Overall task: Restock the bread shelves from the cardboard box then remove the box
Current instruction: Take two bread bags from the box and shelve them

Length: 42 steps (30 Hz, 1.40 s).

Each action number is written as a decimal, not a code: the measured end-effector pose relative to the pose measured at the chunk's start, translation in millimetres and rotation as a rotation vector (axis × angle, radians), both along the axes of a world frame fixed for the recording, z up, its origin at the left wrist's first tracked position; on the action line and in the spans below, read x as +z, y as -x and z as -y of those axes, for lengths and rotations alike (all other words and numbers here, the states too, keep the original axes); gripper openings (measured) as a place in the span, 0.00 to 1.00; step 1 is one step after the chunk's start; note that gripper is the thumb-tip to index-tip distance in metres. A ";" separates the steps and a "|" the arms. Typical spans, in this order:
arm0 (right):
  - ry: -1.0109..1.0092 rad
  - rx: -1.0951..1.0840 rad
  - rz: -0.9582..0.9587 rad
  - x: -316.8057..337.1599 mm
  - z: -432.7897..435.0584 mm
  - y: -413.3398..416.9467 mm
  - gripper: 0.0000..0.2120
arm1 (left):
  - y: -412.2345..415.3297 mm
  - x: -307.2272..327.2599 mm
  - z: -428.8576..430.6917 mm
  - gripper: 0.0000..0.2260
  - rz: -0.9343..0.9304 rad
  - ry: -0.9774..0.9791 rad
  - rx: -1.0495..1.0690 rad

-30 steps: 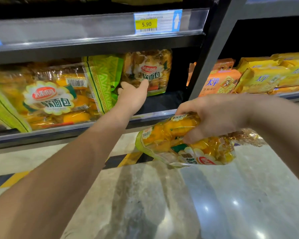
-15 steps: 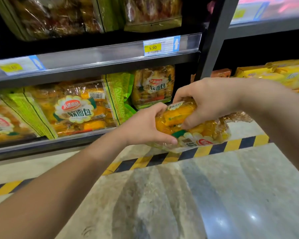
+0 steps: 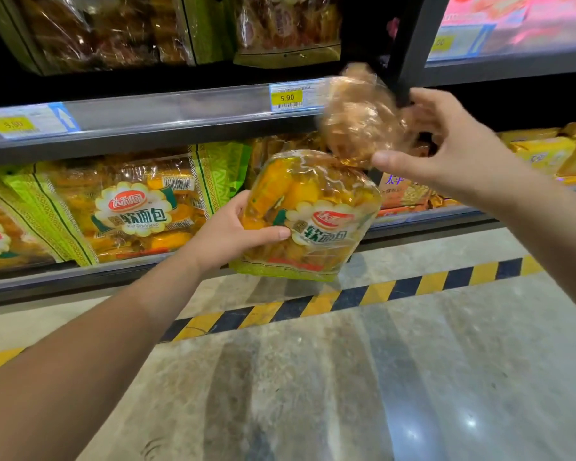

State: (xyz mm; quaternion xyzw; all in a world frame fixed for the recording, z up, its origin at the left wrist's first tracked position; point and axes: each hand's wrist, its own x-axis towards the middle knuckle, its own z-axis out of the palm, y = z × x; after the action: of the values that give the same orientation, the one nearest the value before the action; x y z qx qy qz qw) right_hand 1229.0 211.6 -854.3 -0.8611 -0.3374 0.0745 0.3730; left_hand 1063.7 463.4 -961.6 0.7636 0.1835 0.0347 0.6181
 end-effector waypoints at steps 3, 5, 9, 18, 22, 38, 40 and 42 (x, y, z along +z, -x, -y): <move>-0.040 0.015 -0.268 -32.9 8.1 -3.3 0.65 | 4.4 -6.9 -5.1 0.42 0.032 0.186 0.061; 0.021 0.117 -0.403 -53.0 4.6 5.9 0.63 | 5.4 -9.1 -7.5 0.48 0.058 0.270 0.095; -0.047 0.180 -0.480 -79.9 -21.9 24.9 0.43 | 1.8 -5.8 -5.7 0.41 0.084 0.309 0.092; -0.138 0.013 -0.129 -100.8 -65.6 -0.5 0.25 | -16.1 -3.7 -15.5 0.26 0.066 -0.174 0.312; -0.155 -0.064 -0.117 -118.4 -87.2 -11.9 0.31 | -30.3 -11.8 -17.6 0.29 0.151 -0.274 0.404; -0.054 -0.176 -0.327 -158.2 -115.0 -20.6 0.26 | -63.3 -47.9 -10.9 0.26 -0.059 -0.248 0.486; -0.031 -0.208 -0.340 -157.7 -121.3 -24.4 0.25 | -72.0 -46.9 -13.3 0.27 -0.091 -0.263 0.495; -0.012 -0.234 -0.362 -156.1 -127.7 -29.2 0.26 | -82.1 -45.1 -14.3 0.28 -0.113 -0.238 0.513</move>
State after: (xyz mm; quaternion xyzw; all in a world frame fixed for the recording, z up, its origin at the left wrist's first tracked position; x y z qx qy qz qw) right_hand 1258.2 339.3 -1010.4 -0.8649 -0.1632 0.1820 0.4385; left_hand 1145.8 477.7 -1006.7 0.7602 0.3994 0.1687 0.4839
